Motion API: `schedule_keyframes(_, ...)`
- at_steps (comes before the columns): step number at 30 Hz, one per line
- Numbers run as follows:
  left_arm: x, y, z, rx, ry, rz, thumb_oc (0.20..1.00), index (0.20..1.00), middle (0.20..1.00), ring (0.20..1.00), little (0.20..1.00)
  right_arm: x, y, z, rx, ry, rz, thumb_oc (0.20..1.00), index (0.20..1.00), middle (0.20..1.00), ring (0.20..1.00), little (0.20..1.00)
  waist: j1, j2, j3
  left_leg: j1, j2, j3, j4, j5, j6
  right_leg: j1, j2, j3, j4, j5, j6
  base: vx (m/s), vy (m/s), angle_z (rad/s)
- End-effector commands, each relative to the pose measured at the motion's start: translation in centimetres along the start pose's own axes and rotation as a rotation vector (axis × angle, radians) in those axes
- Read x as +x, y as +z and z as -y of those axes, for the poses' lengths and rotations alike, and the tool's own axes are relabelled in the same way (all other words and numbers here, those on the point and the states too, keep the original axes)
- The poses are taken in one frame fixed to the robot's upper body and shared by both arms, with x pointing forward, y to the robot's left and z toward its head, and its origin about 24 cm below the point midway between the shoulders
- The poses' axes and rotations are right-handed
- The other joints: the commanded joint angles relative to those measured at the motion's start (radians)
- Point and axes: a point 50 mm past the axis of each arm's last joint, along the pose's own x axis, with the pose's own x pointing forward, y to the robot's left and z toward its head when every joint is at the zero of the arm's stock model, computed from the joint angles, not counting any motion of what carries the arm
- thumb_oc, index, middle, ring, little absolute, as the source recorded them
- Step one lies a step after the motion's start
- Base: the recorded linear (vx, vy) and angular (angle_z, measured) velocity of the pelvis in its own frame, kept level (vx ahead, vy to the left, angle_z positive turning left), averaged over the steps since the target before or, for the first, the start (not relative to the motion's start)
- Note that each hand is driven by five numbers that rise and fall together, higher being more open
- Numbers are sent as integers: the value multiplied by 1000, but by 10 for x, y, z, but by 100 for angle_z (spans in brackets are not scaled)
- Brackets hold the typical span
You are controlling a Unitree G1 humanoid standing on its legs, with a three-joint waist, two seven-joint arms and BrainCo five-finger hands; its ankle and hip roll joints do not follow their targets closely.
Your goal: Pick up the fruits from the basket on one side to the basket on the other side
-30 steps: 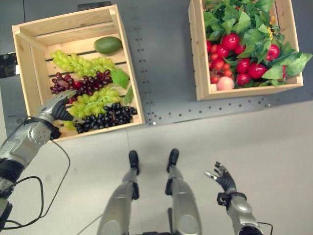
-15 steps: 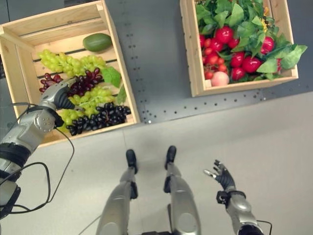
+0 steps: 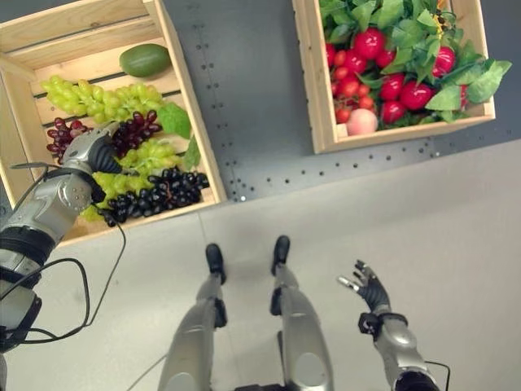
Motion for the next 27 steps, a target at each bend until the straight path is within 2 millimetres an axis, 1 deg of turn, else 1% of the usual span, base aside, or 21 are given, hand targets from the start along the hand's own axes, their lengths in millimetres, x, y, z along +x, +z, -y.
schedule_keyframes(1,-6,-13,22,24,-89,-65,1000,1000,1000,1000,1000,-2,14,11,-20,-19,63,1000,1000,1000,1000,1000,4,-32,-12,-28,-37,-10,151,-174,52,-42,3,-13,102,-64,98,0,0,0)
schedule_keyframes(2,-8,-14,28,13,-106,-74,1000,1000,1000,1000,1000,-2,14,11,-19,-19,64,1000,1000,1000,1000,1000,5,-32,-12,-33,-37,-11,154,-174,53,-45,2,-12,106,-66,96,0,0,0)
schedule_keyframes(3,-8,-14,28,12,-106,-74,1000,1000,1000,1000,1000,-2,14,11,-19,-19,64,1000,1000,1000,1000,1000,4,-31,-13,-33,-37,-11,155,-174,53,-45,2,-12,106,-66,96,0,0,0)
schedule_keyframes(4,-10,-16,35,5,-127,-87,1000,1000,1000,1000,1000,-1,15,11,-14,-18,68,1000,1000,1000,1000,1000,5,-30,-12,-35,-38,-11,158,-175,53,-49,2,-12,110,-66,96,0,0,0)
schedule_keyframes(5,-10,-16,35,5,-127,-87,1000,1000,1000,1000,1000,-1,15,11,-14,-18,68,1000,1000,1000,1000,1000,5,-30,-12,-36,-38,-11,158,-175,53,-49,2,-12,110,-66,96,0,0,0)
schedule_keyframes(6,-12,-16,41,-2,-145,-96,1000,1000,1000,1000,1000,-1,15,11,-16,-18,69,1000,1000,1000,1000,1000,5,-30,-13,-37,-39,-11,159,-175,53,-49,1,-11,110,-66,95,0,0,0)
schedule_keyframes(7,-12,-16,41,-2,-145,-96,1000,1000,1000,1000,1000,-1,15,11,-16,-18,69,1000,1000,1000,1000,1000,5,-29,-13,-37,-39,-11,159,-175,53,-50,1,-12,110,-66,95,0,0,0)
schedule_keyframes(9,-15,-17,53,-16,-180,-109,1000,1000,1000,1000,1000,-1,16,10,-16,-18,72,1000,1000,1000,1000,1000,6,-30,-11,-43,-41,-11,163,-176,53,-55,0,-11,114,-66,95,0,0,0)
schedule_keyframes(10,-15,-17,53,-16,-180,-109,1000,1000,1000,1000,1000,-1,16,10,-16,-18,72,1000,1000,1000,1000,1000,6,-30,-11,-43,-41,-11,163,-176,53,-55,0,-11,114,-66,95,0,0,0)
schedule_keyframes(12,-20,-13,68,-33,-221,-104,1000,1000,1000,1000,1000,-1,16,10,-16,-22,74,1000,1000,1000,1000,1000,6,-30,-8,-45,-40,-12,164,-176,54,-59,0,-11,117,-65,95,0,0,0)
schedule_keyframes(13,-20,-13,68,-33,-222,-104,1000,1000,1000,1000,1000,-1,16,10,-16,-22,74,1000,1000,1000,1000,1000,6,-30,-8,-45,-40,-12,164,-176,54,-59,0,-11,117,-65,95,0,0,0)
schedule_keyframes(14,-23,-12,76,-42,-243,-109,1000,1000,1000,1000,1000,-1,17,11,-17,-26,75,1000,1000,1000,1000,1000,7,-31,-7,-47,-40,-12,166,-177,54,-61,-1,-9,118,-65,94,0,0,0)
schedule_keyframes(15,-23,-12,76,-42,-243,-109,1000,1000,1000,1000,1000,-1,16,11,-18,-27,75,1000,1000,1000,1000,1000,7,-31,-7,-47,-40,-12,166,-177,54,-61,-1,-9,118,-65,94,0,0,0)
schedule_keyframes(16,-25,-12,82,-47,-261,-114,1000,1000,1000,1000,1000,0,18,11,-20,-26,78,1000,1000,1000,1000,1000,8,-32,-5,-49,-40,-12,167,-177,55,-64,0,-9,118,-64,94,0,0,0)
schedule_keyframes(20,-26,-12,87,-46,-272,-123,1000,1000,1000,1000,1000,1,20,10,-26,-17,84,1000,1000,1000,1000,1000,6,-35,-2,-53,-40,-13,170,-175,54,-67,0,-8,119,-61,95,0,0,0)
schedule_keyframes(27,-23,-10,85,-31,-270,-115,1000,1000,1000,1000,1000,2,24,7,-37,2,94,1000,1000,1000,1000,1000,2,-43,6,-62,-39,-13,174,-174,55,-73,-1,-11,121,-57,95,0,0,0)
